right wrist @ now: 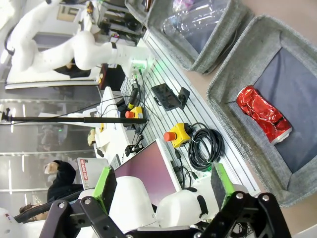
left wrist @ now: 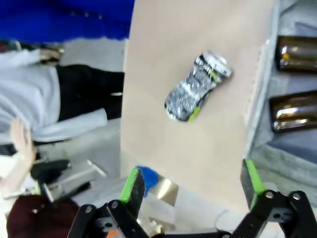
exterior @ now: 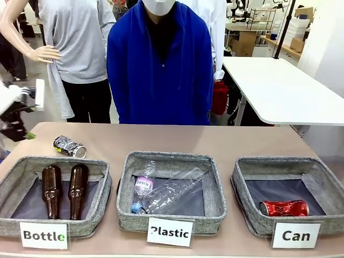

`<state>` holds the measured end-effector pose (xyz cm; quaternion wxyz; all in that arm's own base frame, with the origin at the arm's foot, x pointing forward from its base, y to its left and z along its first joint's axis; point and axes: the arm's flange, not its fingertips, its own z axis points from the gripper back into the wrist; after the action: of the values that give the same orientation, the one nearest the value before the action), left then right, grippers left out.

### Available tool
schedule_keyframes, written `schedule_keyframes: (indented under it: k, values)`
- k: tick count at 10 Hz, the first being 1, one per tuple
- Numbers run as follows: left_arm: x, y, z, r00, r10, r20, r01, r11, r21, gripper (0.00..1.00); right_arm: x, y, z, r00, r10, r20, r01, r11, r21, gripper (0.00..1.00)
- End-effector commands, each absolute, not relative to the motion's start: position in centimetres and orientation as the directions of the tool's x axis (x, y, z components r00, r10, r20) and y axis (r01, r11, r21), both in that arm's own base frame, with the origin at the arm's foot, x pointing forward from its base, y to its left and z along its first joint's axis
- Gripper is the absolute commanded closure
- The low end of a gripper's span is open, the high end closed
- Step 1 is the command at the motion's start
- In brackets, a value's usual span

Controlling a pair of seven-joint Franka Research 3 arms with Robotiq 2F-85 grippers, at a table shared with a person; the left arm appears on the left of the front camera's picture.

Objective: Sort the can waste into the basket.
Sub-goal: Pick up the can waste from the table and place it in the right Fabric basket.

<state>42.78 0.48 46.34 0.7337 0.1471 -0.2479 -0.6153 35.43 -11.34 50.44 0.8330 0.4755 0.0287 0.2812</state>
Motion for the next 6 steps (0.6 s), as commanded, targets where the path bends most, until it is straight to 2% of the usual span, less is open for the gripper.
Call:
schedule_keyframes:
  k: [1,2,4,6]
  values:
    - [46.3,-0.1,45.8,0.089,-0.985,0.150,0.873,0.150,0.464,0.00,35.4,-11.4,50.7,0.829,0.511,0.226,-0.455,0.383,0.804,0.00]
    - [47.9,-0.8,45.5,0.064,-0.987,0.146,0.901,0.120,0.417,0.00,35.4,-11.4,50.7,0.829,0.511,0.226,-0.455,0.383,0.804,0.00]
    - [51.5,-1.0,44.2,-0.061,-0.994,0.086,0.933,-0.026,0.358,0.00,35.4,-11.4,50.7,0.829,0.511,0.226,-0.455,0.383,0.804,0.00]
    - [54.7,-0.8,42.1,-0.117,-0.993,0.032,0.926,-0.097,0.364,0.00,35.4,-11.4,50.7,0.829,0.511,0.226,-0.455,0.383,0.804,0.00]
